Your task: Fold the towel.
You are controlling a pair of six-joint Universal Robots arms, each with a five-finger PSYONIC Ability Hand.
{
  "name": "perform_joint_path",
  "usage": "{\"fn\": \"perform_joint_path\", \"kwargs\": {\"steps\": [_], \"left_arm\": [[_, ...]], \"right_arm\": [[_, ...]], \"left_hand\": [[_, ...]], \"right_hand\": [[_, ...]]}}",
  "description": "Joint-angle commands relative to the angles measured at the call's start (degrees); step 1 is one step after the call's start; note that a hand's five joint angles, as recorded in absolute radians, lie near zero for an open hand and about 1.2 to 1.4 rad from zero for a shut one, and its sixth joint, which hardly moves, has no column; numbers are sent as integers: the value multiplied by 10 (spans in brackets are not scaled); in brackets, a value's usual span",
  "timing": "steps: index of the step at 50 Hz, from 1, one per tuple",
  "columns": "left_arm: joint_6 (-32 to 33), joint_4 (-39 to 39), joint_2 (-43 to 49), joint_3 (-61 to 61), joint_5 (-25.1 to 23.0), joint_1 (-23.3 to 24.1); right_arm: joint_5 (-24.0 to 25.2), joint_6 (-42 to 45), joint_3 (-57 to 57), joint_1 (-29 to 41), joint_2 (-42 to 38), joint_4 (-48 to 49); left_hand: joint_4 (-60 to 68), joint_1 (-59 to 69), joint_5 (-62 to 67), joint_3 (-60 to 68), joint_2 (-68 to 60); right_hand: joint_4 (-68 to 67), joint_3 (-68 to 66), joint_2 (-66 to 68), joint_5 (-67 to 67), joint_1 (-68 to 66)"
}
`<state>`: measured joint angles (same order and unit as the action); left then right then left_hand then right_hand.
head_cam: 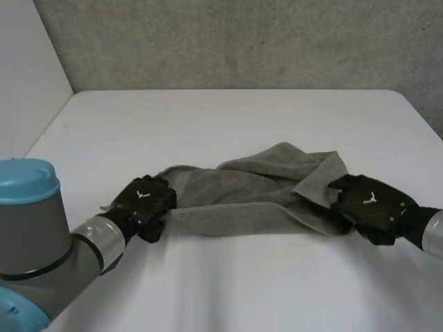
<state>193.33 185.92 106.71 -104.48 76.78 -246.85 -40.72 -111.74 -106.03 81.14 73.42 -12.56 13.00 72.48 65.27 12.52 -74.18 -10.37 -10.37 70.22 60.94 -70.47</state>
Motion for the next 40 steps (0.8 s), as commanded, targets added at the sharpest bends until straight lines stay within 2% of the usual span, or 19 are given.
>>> {"fn": "perform_joint_path", "kwargs": {"steps": [1,6,15,20,23,34,40], "left_arm": [[1,4,-1,-16,-1,0],[0,7,3,-16,-1,1],[0,11,3,-16,-1,0],[0,11,-3,-16,-1,-3],[0,10,-4,-17,-1,-3],[0,11,-5,-19,-1,0],[0,11,-5,-19,-1,0]], "right_arm": [[38,32,9,-8,0,-64],[76,-16,22,1,34,-65],[70,10,36,61,43,-20],[11,66,57,93,2,3],[-33,129,78,131,-29,3],[-96,260,108,169,-96,6],[-109,280,130,176,-119,11]], "left_hand": [[-30,75,47,-25,-58],[-30,75,47,-25,-58],[-30,75,47,-25,-58],[-30,75,47,-25,-58],[-30,75,47,-25,-58],[-30,75,47,-25,-58],[-30,75,47,-25,-58]], "right_hand": [[4,4,-433,-440,436],[4,4,-447,-454,449],[4,4,-437,-444,439],[4,4,-435,-442,437],[4,4,-433,-440,436],[4,4,-428,-435,431],[4,4,-425,-432,427]]}}
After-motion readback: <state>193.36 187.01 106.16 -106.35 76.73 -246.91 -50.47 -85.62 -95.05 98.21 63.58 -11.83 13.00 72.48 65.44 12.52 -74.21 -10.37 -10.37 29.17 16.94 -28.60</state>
